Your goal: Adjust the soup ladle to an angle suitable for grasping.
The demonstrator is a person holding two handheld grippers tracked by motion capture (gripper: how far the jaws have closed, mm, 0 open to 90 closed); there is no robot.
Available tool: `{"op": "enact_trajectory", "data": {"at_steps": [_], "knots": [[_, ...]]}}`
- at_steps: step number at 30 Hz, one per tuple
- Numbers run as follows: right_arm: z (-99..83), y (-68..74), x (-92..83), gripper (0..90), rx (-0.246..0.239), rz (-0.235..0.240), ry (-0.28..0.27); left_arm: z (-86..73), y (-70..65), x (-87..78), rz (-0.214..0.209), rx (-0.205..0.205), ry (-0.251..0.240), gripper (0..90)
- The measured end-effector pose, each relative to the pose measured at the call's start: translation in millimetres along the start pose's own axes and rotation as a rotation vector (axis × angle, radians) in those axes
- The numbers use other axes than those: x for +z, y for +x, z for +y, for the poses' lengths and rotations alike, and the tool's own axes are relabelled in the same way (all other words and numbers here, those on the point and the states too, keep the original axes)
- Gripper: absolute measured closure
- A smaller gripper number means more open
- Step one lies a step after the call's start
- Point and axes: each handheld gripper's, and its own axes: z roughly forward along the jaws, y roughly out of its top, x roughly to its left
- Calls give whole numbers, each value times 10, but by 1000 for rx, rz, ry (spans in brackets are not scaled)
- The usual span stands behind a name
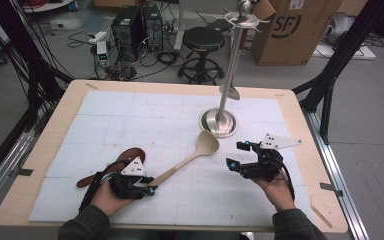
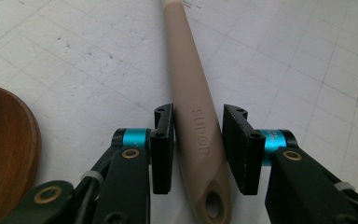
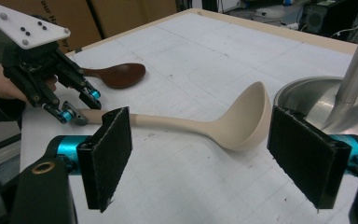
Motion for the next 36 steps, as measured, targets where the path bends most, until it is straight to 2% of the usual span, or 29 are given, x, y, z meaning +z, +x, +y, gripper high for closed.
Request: {"op": "enact_trajectory", "data": {"at_steps": [12,18,28,36], "knots": [[-2,6,14,215,7,7,7,2,28,-33,12,-14,-10,664],[-1,10,33,215,-8,12,11,5,36,-58,4,-21,-25,665],[12,70,102,215,-27,40,36,19,32,-112,-13,-18,-49,665],[35,141,195,219,-47,82,58,42,18,-154,-29,-12,-62,665]]}}
